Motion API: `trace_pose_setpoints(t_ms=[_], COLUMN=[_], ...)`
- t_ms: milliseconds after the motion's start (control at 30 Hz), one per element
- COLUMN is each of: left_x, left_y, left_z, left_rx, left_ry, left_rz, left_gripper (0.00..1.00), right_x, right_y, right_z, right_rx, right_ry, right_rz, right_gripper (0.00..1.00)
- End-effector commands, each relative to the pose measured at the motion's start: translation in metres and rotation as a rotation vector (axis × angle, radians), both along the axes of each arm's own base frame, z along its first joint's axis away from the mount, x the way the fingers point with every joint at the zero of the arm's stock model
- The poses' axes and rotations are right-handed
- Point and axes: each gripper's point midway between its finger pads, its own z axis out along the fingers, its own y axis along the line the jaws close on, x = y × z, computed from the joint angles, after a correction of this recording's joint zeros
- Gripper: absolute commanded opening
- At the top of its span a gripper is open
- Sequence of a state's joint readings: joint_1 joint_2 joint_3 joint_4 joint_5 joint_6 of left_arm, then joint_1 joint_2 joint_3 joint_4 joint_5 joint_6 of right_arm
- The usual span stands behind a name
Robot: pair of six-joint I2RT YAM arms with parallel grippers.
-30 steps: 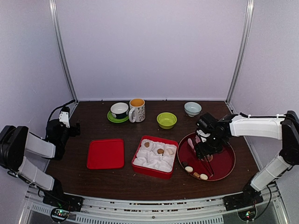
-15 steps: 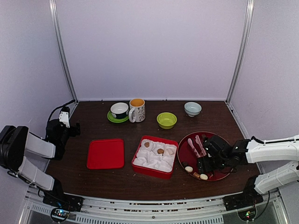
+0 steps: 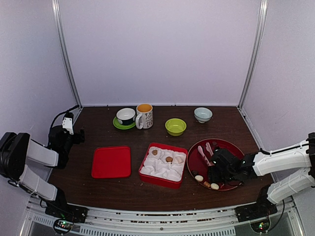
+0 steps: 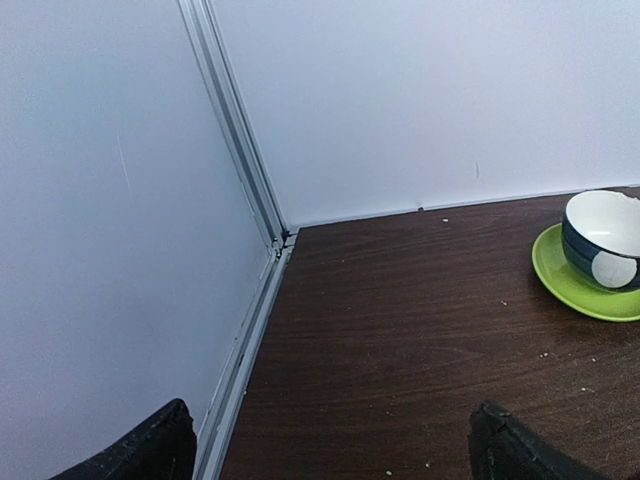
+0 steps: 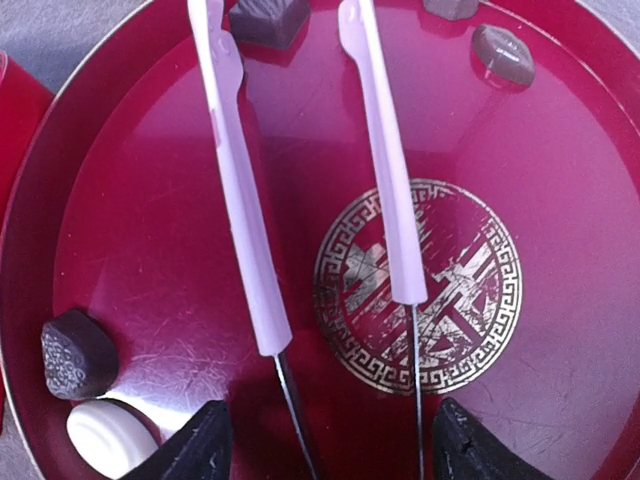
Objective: Pack the chocolate
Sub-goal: Pick up the clamp from the plate.
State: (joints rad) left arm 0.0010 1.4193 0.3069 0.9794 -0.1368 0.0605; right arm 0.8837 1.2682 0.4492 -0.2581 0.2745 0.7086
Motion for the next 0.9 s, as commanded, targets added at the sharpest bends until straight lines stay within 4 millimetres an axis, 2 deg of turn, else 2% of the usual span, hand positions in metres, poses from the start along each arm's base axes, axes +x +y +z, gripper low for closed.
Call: trace_pose_setpoints(t_ms=[0,167,367,600,867], left_x=[0.004,0.004,0.004,0.004,0.004], left_y=[0.002,0.002,0.002,0.002,0.002], left_z=[0.016,0.016,0.017,0.016,0.016], left_rx=[-0.004,-0.005,-0.004,-0.004,-0.004], left_ry=[-0.063,-0.062,-0.064,-0.063,-0.063], left_rz=[0.002,0.002,0.002,0.002,0.002], left_gripper=[0.98,0.98,0.98,0.98,0.98], right_x=[-0.002,-0.008,-0.010,-0.006,-0.009], right_y=[-0.003,-0.003,-0.001,-0.002,0.004], right_z=[-0.007,-0.012,-0.008,0.024,0.060], right_rx=[0.001,0.011,0.002,-0.016,-0.002], right_ry=[-0.022,-0.009,-0.007,-0.041,-0.036], right_rz=[-0.021,-0.018,-0.008,0.000,0.054], right_gripper=[0.67,0.55,0.37,0.28,0.25])
